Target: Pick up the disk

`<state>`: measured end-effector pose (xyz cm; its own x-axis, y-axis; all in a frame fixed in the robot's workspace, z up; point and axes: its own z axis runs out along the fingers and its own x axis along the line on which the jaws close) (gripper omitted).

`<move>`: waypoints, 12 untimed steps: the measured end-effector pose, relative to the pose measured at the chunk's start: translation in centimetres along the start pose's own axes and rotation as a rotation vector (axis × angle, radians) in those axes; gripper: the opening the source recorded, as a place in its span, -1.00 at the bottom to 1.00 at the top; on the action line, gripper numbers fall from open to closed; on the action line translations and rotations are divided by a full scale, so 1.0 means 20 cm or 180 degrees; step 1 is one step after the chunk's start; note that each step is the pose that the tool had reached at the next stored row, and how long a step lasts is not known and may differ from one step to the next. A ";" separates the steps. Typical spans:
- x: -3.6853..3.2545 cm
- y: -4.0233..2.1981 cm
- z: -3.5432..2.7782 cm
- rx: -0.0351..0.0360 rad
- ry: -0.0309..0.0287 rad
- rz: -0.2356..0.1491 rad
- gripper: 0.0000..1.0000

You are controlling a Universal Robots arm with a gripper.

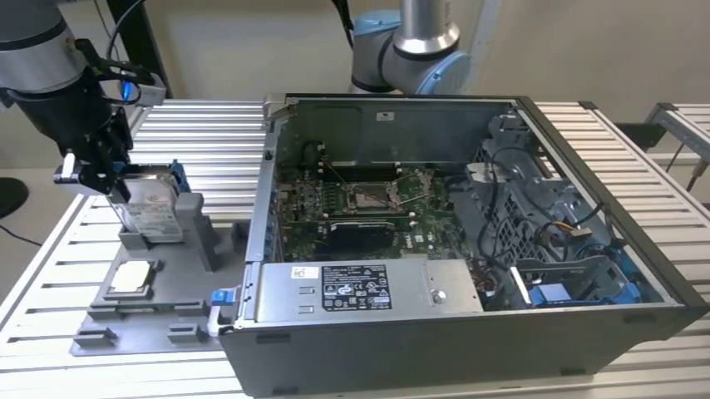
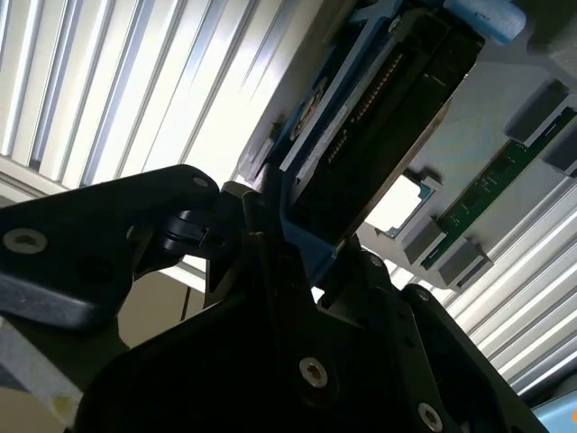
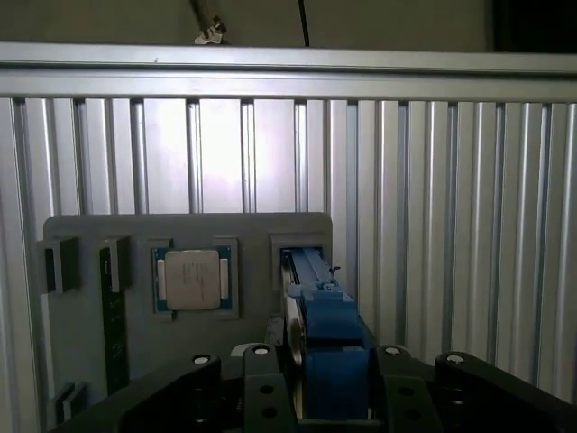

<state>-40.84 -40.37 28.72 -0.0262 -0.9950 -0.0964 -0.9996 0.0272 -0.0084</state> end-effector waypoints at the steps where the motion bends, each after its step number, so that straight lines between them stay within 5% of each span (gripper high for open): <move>1: 0.000 0.000 0.000 0.0000 0.0000 0.0000 -1.00; 5: 0.000 0.000 0.000 -0.0002 -0.0006 0.0000 -1.00; 7: 0.001 0.000 0.005 -0.0003 -0.0045 0.0001 -1.00; 9: 0.002 0.000 0.017 -0.0002 -0.0055 0.0001 -1.00; 12: 0.003 0.000 0.019 -0.0003 0.0017 0.0000 -1.00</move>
<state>-40.83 -40.39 28.34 -0.0263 -0.9955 -0.0911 -0.9996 0.0271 -0.0074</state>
